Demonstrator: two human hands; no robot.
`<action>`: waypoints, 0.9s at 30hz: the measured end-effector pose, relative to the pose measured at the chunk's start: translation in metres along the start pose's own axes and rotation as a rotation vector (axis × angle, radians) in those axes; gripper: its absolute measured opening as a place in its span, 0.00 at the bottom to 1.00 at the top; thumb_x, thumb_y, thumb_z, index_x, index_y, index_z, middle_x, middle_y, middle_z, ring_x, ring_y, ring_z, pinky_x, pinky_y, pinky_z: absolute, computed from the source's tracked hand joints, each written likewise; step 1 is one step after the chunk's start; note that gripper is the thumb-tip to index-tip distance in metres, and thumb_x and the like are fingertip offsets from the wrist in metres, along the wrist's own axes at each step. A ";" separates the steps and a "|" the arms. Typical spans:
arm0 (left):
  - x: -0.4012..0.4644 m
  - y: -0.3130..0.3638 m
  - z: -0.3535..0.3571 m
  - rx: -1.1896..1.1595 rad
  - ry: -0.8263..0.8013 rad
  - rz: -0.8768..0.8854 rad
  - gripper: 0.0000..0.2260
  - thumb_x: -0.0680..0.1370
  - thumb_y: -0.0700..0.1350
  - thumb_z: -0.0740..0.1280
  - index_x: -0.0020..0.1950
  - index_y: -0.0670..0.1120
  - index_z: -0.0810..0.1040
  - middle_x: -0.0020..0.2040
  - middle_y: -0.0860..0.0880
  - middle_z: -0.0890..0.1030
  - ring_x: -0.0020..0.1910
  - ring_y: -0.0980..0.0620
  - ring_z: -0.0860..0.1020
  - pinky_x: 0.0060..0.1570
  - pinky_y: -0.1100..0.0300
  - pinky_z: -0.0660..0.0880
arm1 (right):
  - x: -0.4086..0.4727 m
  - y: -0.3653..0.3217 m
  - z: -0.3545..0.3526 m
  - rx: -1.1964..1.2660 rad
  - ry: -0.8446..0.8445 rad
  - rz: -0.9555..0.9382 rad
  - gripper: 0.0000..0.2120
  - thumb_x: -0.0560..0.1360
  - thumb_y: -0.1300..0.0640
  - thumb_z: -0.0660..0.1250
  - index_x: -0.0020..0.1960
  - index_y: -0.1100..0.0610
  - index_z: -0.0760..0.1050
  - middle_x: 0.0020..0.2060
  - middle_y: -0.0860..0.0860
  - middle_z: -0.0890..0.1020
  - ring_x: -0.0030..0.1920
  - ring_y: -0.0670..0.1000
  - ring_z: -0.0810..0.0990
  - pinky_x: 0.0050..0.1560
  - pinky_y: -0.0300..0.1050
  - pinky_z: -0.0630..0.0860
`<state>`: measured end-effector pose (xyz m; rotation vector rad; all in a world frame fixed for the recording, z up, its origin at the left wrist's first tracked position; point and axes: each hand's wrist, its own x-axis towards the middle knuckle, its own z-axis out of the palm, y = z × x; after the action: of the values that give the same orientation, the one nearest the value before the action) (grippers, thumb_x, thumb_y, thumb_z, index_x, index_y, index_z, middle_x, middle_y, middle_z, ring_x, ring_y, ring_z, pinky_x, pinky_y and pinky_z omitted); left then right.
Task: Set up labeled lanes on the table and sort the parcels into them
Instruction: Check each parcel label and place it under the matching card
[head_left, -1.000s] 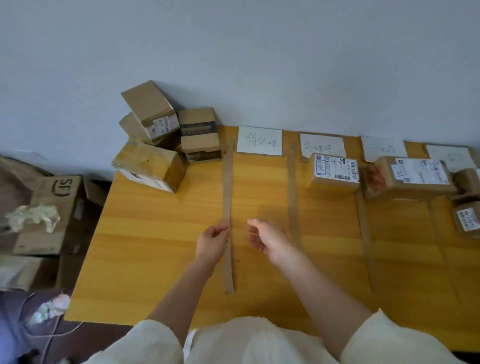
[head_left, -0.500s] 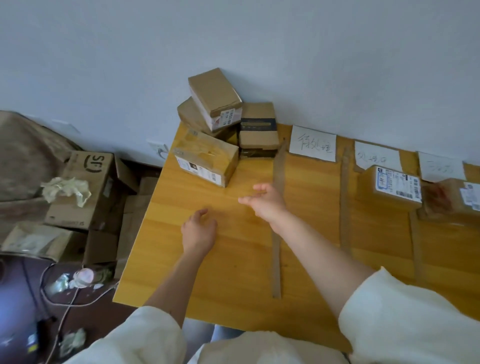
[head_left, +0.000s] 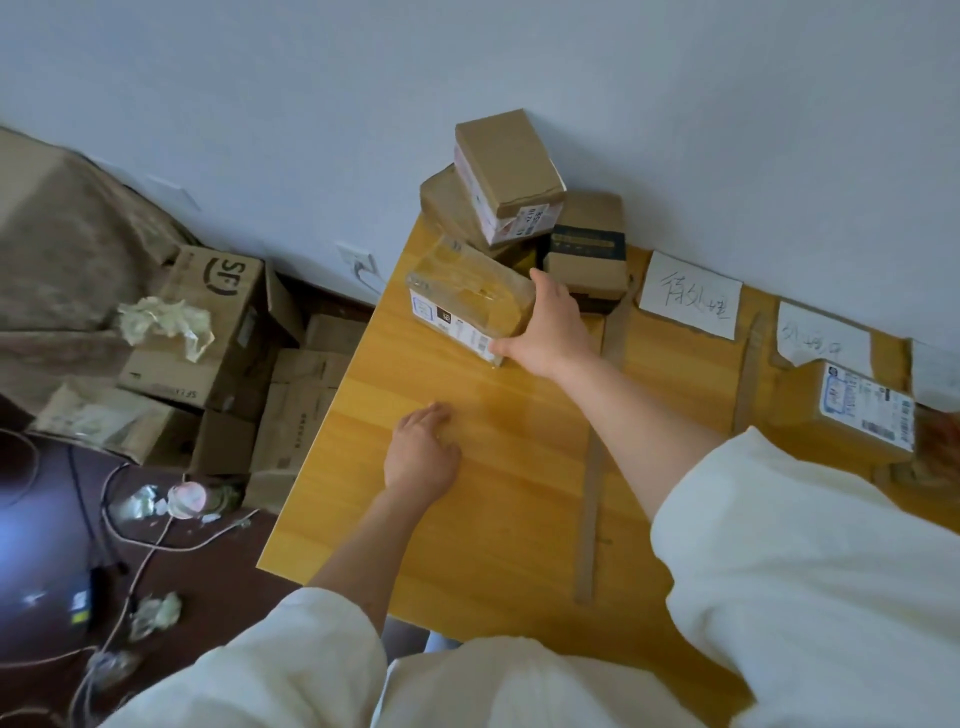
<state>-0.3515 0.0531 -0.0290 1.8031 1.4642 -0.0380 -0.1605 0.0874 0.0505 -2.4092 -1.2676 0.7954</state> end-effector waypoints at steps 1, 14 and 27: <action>0.000 0.000 0.000 0.003 -0.005 -0.001 0.23 0.76 0.42 0.64 0.72 0.48 0.70 0.75 0.52 0.66 0.73 0.49 0.61 0.69 0.58 0.61 | 0.001 0.000 0.002 -0.014 0.001 -0.006 0.52 0.65 0.48 0.79 0.78 0.54 0.52 0.75 0.52 0.62 0.74 0.55 0.62 0.69 0.55 0.66; 0.004 0.002 -0.015 -0.013 -0.074 -0.042 0.23 0.76 0.44 0.64 0.71 0.52 0.70 0.74 0.54 0.67 0.73 0.50 0.62 0.65 0.56 0.68 | -0.024 0.015 -0.001 0.079 -0.021 0.075 0.52 0.65 0.46 0.79 0.79 0.54 0.52 0.76 0.52 0.61 0.74 0.54 0.63 0.71 0.53 0.64; -0.001 0.020 -0.033 -0.478 -0.055 -0.184 0.20 0.79 0.48 0.62 0.72 0.51 0.68 0.68 0.50 0.74 0.59 0.48 0.76 0.57 0.54 0.73 | -0.070 0.045 -0.043 0.431 -0.009 0.119 0.52 0.62 0.47 0.80 0.77 0.48 0.53 0.72 0.49 0.66 0.71 0.51 0.67 0.65 0.51 0.69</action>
<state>-0.3494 0.0719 0.0052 1.2726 1.4491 0.1567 -0.1371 0.0035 0.0858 -2.1430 -0.8521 0.9977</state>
